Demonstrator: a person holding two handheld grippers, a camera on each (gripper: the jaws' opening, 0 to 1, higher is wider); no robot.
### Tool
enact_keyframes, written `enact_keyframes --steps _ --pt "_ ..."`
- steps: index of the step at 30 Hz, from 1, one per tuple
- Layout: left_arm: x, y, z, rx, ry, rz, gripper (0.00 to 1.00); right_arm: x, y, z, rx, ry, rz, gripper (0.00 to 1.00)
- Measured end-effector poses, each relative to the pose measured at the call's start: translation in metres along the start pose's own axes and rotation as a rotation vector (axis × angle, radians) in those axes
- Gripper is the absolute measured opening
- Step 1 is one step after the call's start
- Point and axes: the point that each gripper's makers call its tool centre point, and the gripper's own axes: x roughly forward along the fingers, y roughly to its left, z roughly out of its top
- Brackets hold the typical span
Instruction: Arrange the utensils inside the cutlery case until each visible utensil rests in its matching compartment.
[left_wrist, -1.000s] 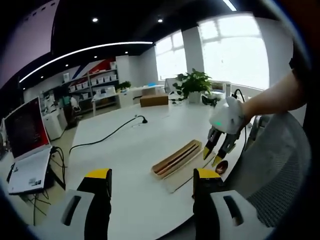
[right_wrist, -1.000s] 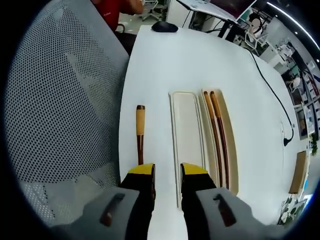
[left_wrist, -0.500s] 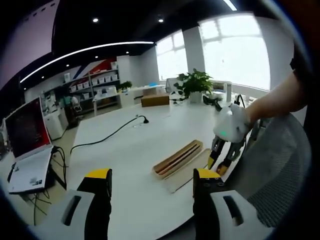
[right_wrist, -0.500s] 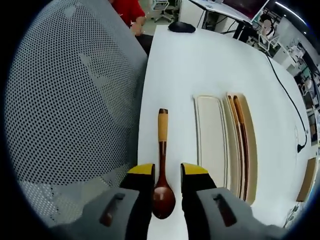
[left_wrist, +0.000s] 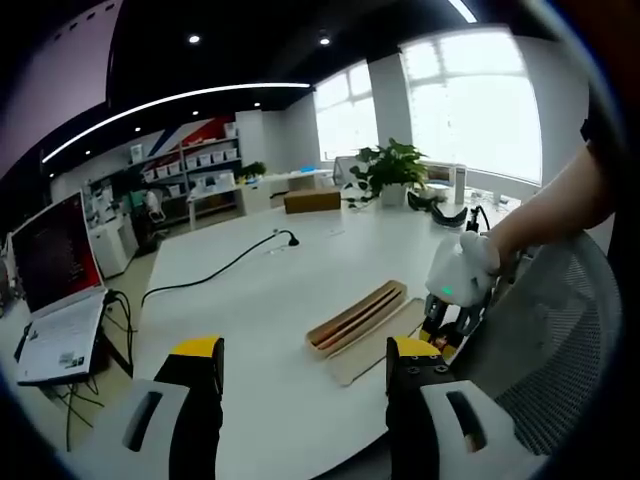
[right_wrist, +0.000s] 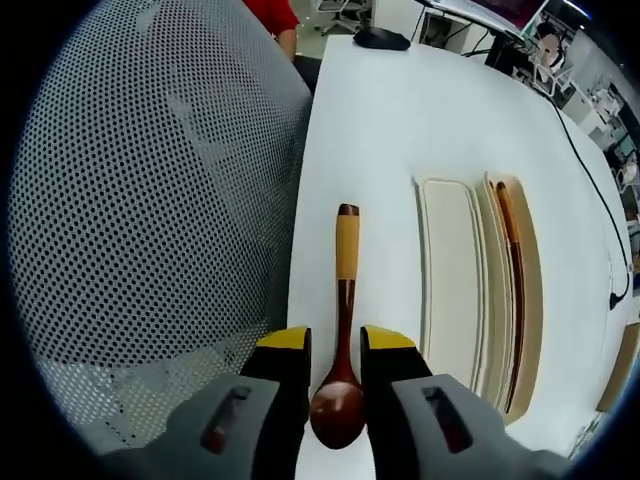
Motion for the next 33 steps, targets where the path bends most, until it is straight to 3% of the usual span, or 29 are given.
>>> enact_keyframes --steps 33 --pt "-0.0005 0.0009 0.0003 -0.013 -0.005 0.002 0.67 0.0061 -0.0069 -0.0043 0.038 0.026 -0.026 0.07"
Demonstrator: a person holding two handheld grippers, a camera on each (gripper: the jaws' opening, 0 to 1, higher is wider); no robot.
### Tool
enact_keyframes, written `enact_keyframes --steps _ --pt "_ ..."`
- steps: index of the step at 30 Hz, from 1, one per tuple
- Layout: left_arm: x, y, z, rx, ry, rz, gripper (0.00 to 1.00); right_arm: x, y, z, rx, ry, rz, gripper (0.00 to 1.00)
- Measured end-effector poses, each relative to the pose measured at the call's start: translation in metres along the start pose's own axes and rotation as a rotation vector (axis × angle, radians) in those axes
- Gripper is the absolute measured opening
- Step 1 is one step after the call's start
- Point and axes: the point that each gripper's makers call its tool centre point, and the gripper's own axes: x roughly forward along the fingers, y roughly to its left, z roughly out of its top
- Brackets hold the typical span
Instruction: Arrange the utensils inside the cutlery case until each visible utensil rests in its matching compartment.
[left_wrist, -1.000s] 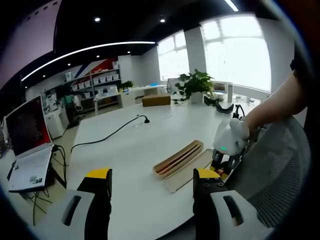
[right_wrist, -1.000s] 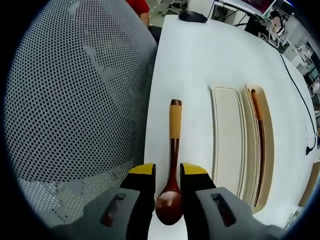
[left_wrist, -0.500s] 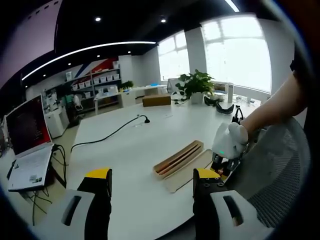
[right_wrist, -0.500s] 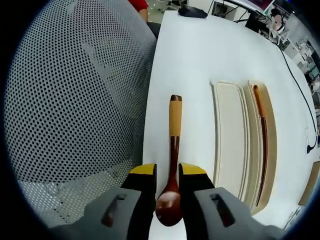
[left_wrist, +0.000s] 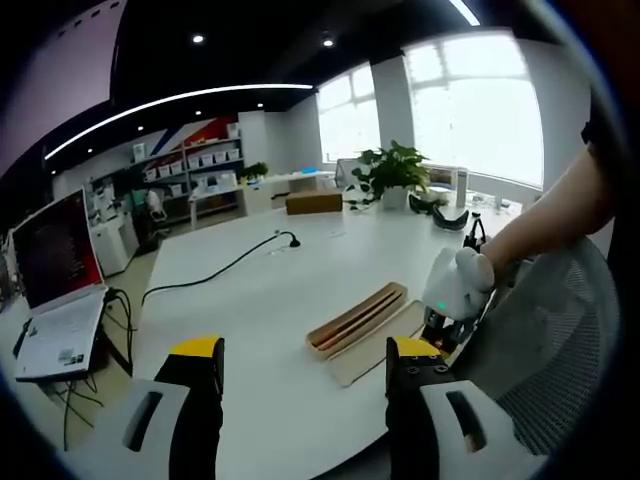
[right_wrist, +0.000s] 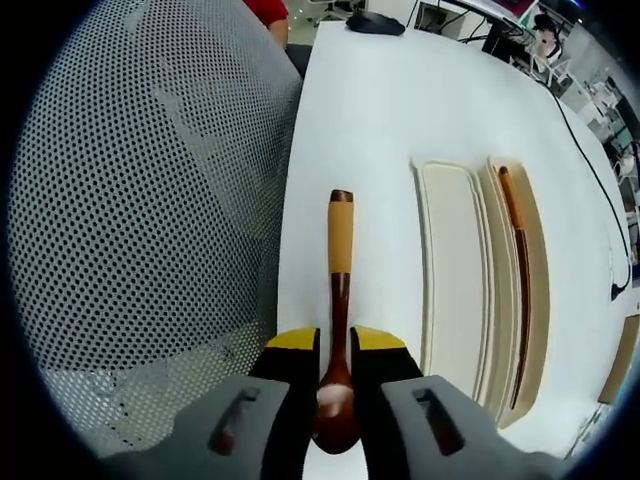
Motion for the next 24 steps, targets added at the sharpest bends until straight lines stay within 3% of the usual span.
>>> enact_keyframes --steps 6,12,24 --pt "0.0008 -0.0016 0.0004 0.009 0.002 -0.007 0.67 0.0001 -0.0041 -0.0006 0.006 -0.01 -0.006 0.02" --pt "0.0009 -0.0019 0.0004 0.012 0.004 -0.009 0.67 0.0009 -0.0046 -0.0004 0.01 0.028 -0.006 0.02" --pt "0.0011 -0.0021 -0.0008 0.018 0.01 -0.011 0.67 0.0009 -0.0048 -0.0004 0.008 0.039 -0.011 0.0"
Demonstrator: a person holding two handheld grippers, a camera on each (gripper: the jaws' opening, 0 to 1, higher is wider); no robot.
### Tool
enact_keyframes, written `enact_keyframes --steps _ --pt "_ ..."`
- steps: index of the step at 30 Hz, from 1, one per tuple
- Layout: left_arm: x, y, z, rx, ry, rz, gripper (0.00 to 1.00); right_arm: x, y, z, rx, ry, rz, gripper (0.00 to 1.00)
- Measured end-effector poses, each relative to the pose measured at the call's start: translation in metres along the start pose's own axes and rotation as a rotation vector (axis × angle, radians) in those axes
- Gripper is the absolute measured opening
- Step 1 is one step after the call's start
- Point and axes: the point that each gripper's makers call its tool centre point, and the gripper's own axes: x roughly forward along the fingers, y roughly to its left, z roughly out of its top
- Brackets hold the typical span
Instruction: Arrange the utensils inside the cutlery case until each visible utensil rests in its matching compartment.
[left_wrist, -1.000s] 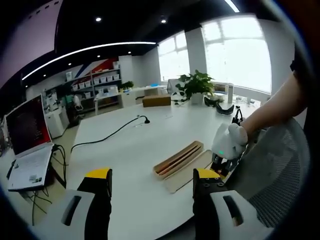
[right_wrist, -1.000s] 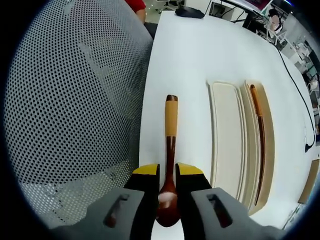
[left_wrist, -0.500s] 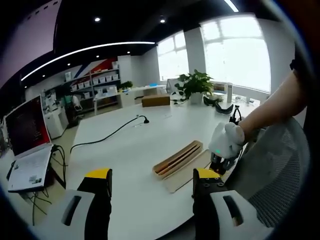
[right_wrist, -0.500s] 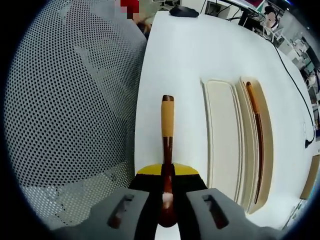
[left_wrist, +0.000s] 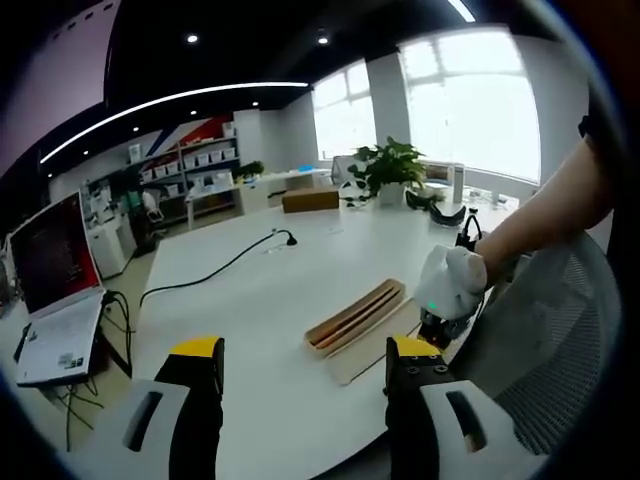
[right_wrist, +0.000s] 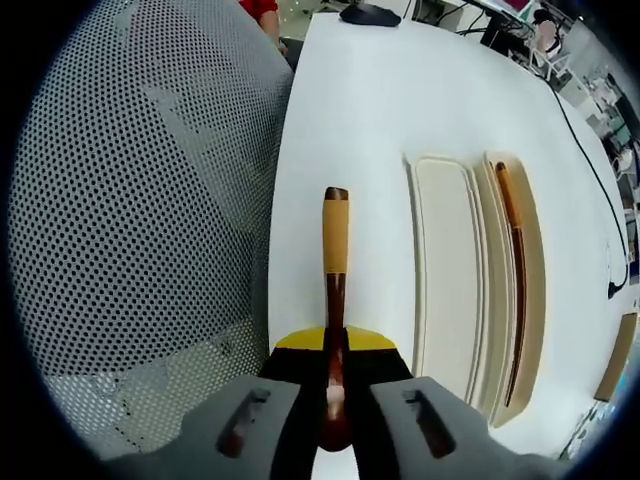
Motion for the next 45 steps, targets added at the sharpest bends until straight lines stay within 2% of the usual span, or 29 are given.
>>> enact_keyframes --steps 10,14,20,26,35,39,40,45 --pt "0.0 0.001 0.0 -0.002 0.002 0.006 0.67 0.0 0.0 0.0 -0.01 0.011 -0.01 0.0" --pt "-0.001 0.002 -0.001 -0.004 0.003 0.012 0.67 0.0 -0.001 -0.001 0.014 0.0 -0.004 0.0" --pt "-0.001 -0.002 -0.003 0.008 0.013 0.005 0.67 -0.006 -0.007 -0.006 0.036 -0.011 -0.037 0.0" --pt "-0.001 -0.004 0.001 0.027 0.001 0.006 0.67 -0.023 -0.023 -0.001 -0.005 -0.023 -0.128 0.0" --pt "0.0 -0.008 -0.001 -0.008 0.009 -0.013 0.67 -0.038 -0.05 -0.002 0.007 -0.039 -0.232 0.0" --pt "0.005 -0.023 -0.001 0.027 0.035 -0.062 0.67 -0.047 -0.07 -0.011 0.018 -0.02 -0.286 0.01" --pt "0.005 -0.029 0.002 0.039 0.025 -0.08 0.67 -0.049 -0.073 -0.012 0.024 -0.02 -0.291 0.01" --pt "0.007 -0.035 0.0 0.072 0.053 -0.101 0.67 -0.055 -0.092 -0.014 0.042 -0.017 -0.318 0.01"
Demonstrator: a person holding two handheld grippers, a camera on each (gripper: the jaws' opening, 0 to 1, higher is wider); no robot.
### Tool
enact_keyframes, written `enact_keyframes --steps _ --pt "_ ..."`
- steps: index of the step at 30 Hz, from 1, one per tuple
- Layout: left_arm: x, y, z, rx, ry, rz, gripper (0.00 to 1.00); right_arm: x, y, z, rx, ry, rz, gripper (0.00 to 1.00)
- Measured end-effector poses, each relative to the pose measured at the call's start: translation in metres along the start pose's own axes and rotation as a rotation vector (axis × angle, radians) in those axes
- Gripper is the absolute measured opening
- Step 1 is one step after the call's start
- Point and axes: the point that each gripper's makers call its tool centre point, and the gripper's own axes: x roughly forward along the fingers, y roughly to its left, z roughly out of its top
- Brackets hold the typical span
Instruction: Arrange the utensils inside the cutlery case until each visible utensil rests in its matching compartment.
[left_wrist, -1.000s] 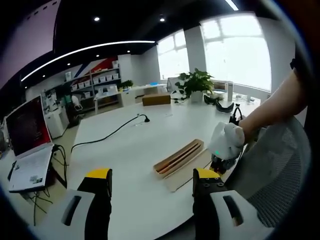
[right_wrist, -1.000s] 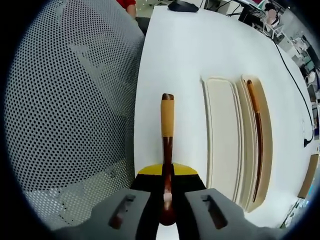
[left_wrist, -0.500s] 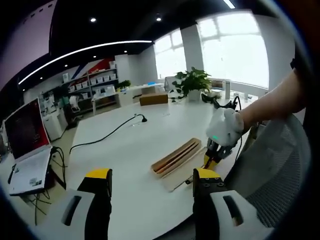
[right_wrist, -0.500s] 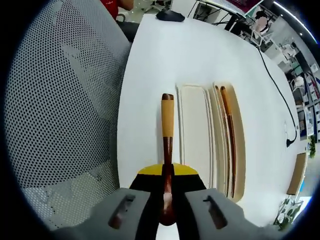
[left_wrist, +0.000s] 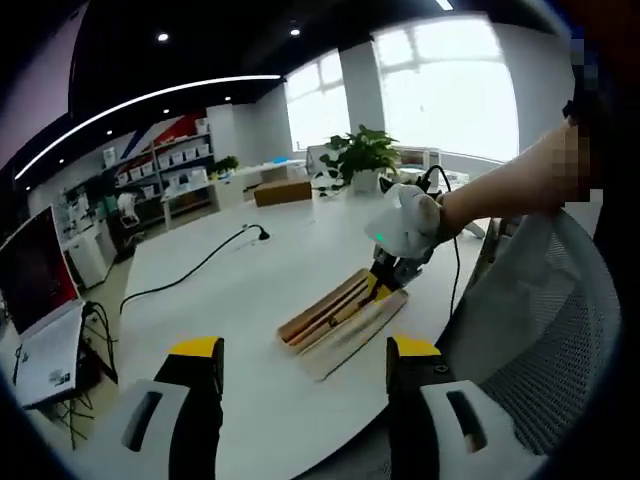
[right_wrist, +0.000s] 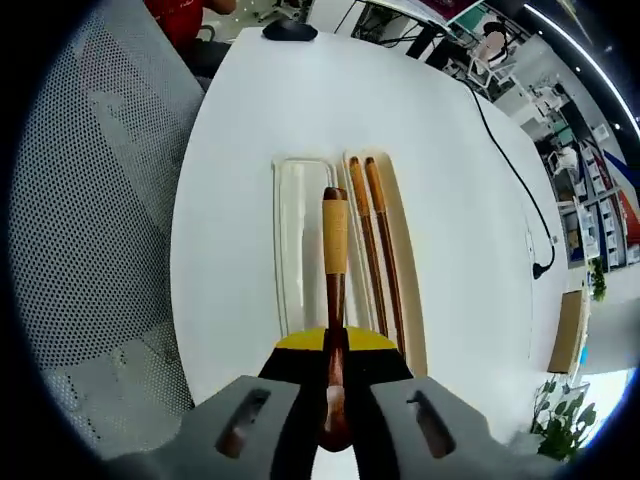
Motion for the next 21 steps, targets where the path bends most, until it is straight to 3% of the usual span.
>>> enact_keyframes --steps 11,21 --pt "-0.001 -0.006 0.001 0.024 0.005 0.003 0.67 0.018 -0.027 0.022 -0.038 0.018 0.026 0.01" --pt "0.001 -0.002 0.005 0.021 0.001 0.009 0.67 0.038 -0.035 0.036 -0.082 0.052 0.092 0.01"
